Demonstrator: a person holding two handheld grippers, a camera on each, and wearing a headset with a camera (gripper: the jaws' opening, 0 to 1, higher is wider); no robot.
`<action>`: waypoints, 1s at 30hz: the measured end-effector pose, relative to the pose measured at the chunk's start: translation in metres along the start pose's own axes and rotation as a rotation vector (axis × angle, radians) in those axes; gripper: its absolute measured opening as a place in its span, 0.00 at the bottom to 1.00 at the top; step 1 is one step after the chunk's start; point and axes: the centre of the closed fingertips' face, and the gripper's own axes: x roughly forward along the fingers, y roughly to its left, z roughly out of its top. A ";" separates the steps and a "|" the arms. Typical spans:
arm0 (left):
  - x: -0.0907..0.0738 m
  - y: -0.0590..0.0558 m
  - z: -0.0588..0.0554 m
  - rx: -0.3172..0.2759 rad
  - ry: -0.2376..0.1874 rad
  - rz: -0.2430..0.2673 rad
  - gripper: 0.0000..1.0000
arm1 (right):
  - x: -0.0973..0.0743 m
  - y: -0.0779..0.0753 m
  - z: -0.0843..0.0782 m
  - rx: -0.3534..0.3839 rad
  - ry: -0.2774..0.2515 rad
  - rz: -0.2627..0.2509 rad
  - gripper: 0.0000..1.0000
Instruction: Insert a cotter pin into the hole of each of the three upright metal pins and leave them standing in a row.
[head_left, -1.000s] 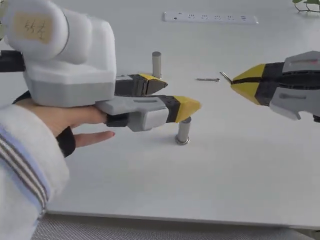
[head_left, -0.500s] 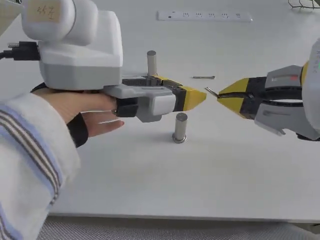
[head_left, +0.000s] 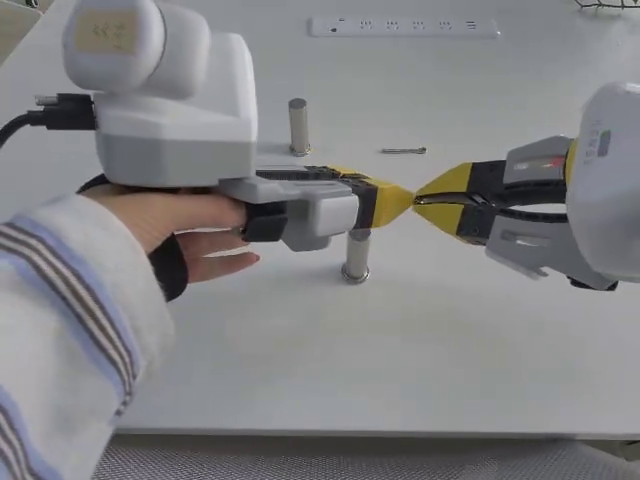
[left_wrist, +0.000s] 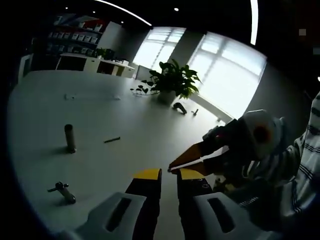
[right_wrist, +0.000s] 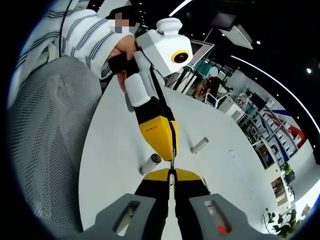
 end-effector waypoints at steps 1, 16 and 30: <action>0.000 0.000 -0.001 -0.005 0.003 -0.002 0.06 | 0.000 0.001 0.000 -0.002 0.001 0.001 0.00; 0.000 -0.002 -0.009 -0.029 0.038 -0.016 0.00 | 0.001 0.007 0.008 -0.007 -0.008 0.008 0.00; -0.005 -0.005 -0.010 -0.037 0.046 -0.002 0.00 | 0.004 0.009 0.014 0.012 -0.016 0.012 0.00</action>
